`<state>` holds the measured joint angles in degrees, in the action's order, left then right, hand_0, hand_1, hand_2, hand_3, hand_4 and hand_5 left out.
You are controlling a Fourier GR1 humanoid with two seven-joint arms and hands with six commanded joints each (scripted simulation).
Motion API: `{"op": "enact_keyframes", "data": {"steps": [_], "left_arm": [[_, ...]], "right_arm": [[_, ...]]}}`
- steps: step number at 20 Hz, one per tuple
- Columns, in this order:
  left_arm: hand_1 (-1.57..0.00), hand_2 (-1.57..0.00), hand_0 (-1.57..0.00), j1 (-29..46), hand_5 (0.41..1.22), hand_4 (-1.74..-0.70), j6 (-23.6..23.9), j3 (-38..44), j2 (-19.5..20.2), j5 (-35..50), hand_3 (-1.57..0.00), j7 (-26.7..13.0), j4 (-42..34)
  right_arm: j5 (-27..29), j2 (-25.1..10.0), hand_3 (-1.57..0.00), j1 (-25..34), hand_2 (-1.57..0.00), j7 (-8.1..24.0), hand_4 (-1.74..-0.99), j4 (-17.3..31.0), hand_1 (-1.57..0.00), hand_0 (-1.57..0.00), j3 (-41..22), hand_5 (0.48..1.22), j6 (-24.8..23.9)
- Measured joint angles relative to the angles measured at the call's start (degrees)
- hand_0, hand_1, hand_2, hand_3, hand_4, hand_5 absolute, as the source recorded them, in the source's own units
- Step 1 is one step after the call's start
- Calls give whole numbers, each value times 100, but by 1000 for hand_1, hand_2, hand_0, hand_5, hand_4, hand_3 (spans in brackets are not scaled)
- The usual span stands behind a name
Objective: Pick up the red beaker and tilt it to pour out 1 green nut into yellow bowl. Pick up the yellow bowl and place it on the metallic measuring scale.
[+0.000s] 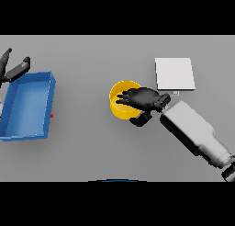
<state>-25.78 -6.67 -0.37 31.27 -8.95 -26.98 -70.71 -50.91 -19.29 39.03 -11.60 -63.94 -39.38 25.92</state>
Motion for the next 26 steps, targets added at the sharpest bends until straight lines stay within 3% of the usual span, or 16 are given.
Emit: {"op": "enact_keyframes", "data": {"steps": [1,2,3,4,6,9,13,17,22,26], "left_arm": [[1,1,1,4,711,-791,-2,-5,-11,0,1,70,23],[1,1,1,42,710,-789,4,18,-1,19,1,93,6],[1,1,1,-13,710,-788,-14,23,24,14,1,39,18],[1,1,1,9,710,-788,-39,8,3,26,1,115,47],[1,1,1,-36,707,-787,-49,22,15,24,1,129,104],[1,1,1,78,711,-784,35,-44,-48,-43,1,133,33],[1,1,1,-3,707,-786,-6,7,24,-12,1,102,34],[1,1,1,15,706,-775,-18,-13,32,-16,1,63,-24],[1,1,1,38,702,-780,-59,-15,19,36,1,75,-72],[1,1,1,-50,702,-798,-52,41,-5,94,1,30,9]], "right_arm": [[-13,0,-215,2,-189,-38,-1309,-20,-183,-193,-17,891,-27],[11,21,-322,31,-349,-91,-1363,-18,-407,-455,-3,957,-6],[-20,32,-572,-22,-594,-113,-1435,0,-640,-678,-36,1010,-71],[2,23,-679,-31,-789,-198,-1492,17,-826,-857,-35,1052,-115],[44,-17,-882,-39,-1071,-207,-1578,-105,-1094,-1114,-35,1113,-13],[127,-82,-1066,9,-1246,-378,-1658,-93,-1327,-1337,-24,1166,99],[199,-138,-1185,49,-1353,-170,-1707,-183,-1471,-1475,33,1198,307],[299,-248,-1173,-44,-1440,-76,-1727,-574,-1530,-1532,73,1212,425],[531,-637,-1204,70,-1451,126,-1736,-1065,-1558,-1558,393,1218,815],[496,-667,-1182,11,-1491,573,-1739,-1421,-1566,-1566,476,1219,890]]}}
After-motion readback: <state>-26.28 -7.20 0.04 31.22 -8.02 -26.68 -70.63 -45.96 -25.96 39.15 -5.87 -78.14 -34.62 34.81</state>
